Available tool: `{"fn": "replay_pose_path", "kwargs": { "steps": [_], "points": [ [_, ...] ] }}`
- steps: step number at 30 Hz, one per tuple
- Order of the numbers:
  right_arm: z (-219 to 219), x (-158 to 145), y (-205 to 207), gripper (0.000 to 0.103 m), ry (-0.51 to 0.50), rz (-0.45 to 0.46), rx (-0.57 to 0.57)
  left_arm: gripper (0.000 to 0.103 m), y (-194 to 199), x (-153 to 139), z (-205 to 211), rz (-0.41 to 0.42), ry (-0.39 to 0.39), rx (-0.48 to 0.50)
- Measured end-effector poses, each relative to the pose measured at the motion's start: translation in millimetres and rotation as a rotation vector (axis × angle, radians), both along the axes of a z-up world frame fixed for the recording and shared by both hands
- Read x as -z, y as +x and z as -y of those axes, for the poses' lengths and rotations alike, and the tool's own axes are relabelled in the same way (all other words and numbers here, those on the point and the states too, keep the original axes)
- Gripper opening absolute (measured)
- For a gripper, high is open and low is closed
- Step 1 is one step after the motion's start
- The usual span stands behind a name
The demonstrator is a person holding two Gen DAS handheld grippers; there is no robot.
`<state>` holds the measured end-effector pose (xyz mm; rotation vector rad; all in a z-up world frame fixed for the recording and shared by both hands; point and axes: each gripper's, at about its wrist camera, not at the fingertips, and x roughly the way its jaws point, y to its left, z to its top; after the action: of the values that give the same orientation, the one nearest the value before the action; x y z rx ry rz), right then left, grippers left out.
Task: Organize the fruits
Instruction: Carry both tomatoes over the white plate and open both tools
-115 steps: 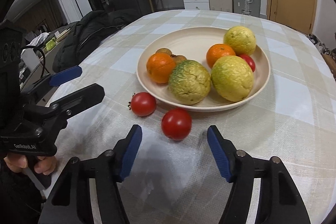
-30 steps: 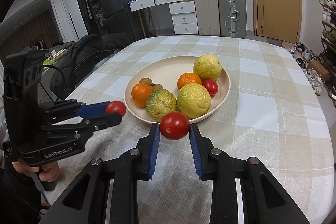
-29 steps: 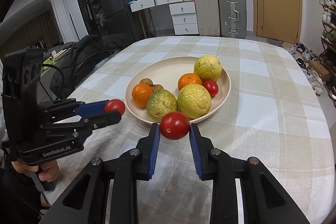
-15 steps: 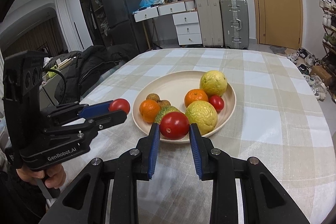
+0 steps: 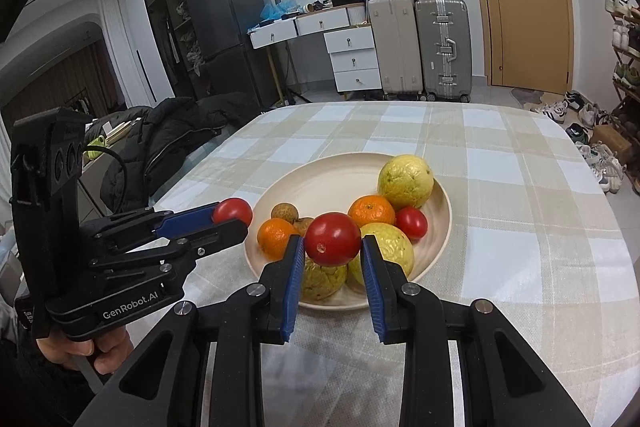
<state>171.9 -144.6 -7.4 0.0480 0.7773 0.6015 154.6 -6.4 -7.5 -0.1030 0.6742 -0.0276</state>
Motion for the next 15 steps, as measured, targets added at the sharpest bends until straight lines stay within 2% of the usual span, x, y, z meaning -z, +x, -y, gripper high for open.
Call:
{"fn": "replay_pose_path", "kwargs": {
  "steps": [15],
  "points": [
    [-11.7, 10.1, 22.4, 0.030, -0.004, -0.039, -0.005, 0.025, 36.3, 12.0, -4.4, -0.026, 0.020, -0.035]
  ]
}}
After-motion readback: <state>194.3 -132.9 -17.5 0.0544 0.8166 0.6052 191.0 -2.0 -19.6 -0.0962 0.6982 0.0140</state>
